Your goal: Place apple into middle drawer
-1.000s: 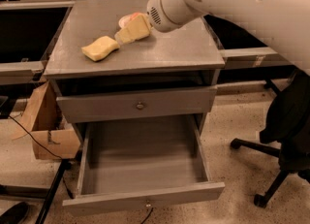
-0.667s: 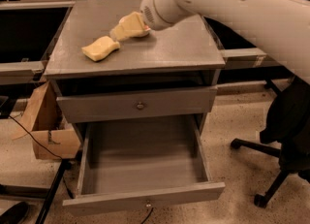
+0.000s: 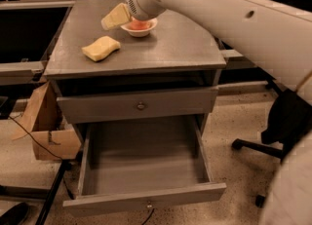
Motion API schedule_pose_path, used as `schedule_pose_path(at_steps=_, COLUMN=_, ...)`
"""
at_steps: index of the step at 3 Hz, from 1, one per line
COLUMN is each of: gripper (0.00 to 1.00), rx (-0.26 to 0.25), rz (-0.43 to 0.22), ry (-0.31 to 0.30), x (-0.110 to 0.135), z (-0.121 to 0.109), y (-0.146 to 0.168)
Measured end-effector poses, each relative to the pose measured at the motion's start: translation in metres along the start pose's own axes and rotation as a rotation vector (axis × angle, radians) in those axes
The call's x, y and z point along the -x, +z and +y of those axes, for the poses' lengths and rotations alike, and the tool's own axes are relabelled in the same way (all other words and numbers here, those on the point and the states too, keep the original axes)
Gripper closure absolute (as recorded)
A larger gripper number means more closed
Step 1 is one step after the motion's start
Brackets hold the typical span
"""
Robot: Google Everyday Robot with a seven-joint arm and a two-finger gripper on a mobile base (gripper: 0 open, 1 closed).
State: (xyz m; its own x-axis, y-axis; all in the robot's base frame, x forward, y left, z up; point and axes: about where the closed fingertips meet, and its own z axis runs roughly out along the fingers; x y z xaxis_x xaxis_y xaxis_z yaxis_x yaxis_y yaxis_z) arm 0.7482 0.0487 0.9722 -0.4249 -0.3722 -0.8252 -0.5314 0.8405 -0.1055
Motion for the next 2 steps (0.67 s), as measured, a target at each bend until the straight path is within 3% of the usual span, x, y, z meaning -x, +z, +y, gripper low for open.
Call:
schedule_pose_path(at_steps=1, gripper=0.0, rx=0.001, rz=0.041, ry=0.018, x=0.016, z=-0.011, y=0.053)
schedule_pose_path(at_steps=2, gripper=0.0, rx=0.003, rz=0.08, ry=0.09, x=0.023, z=-0.025, y=0.096)
